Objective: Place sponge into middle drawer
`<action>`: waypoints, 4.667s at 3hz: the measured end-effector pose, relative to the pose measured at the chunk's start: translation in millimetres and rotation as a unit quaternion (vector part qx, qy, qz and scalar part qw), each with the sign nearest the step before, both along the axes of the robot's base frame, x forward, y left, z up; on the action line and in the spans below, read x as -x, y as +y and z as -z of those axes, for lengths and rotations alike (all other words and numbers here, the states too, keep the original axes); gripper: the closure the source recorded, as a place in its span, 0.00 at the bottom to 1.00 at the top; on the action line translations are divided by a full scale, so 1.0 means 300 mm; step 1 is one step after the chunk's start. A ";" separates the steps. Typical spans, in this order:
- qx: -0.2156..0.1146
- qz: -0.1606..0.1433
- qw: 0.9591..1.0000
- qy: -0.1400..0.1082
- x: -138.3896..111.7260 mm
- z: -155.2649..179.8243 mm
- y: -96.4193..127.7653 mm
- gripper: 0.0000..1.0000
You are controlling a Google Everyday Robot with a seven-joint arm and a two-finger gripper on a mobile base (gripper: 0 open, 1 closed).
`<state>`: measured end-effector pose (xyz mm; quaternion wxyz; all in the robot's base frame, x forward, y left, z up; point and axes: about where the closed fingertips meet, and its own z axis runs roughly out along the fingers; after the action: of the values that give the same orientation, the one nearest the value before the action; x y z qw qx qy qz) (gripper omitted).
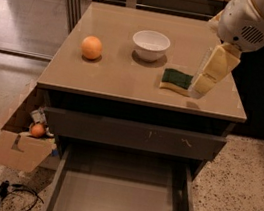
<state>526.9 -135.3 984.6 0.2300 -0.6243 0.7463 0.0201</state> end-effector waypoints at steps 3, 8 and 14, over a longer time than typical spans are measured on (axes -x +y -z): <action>-0.087 0.058 0.994 -0.024 -0.319 0.175 -0.118 0.00; -0.070 0.123 0.988 0.066 -0.458 0.565 -0.140 0.00; -0.070 0.123 0.988 0.068 -0.459 0.570 -0.140 1.00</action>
Offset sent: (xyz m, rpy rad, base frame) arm 0.0889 -0.0119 -0.0392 0.3046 -0.0499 -0.0941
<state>664.7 -177.2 813.5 0.2226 -0.5070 0.8283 0.0858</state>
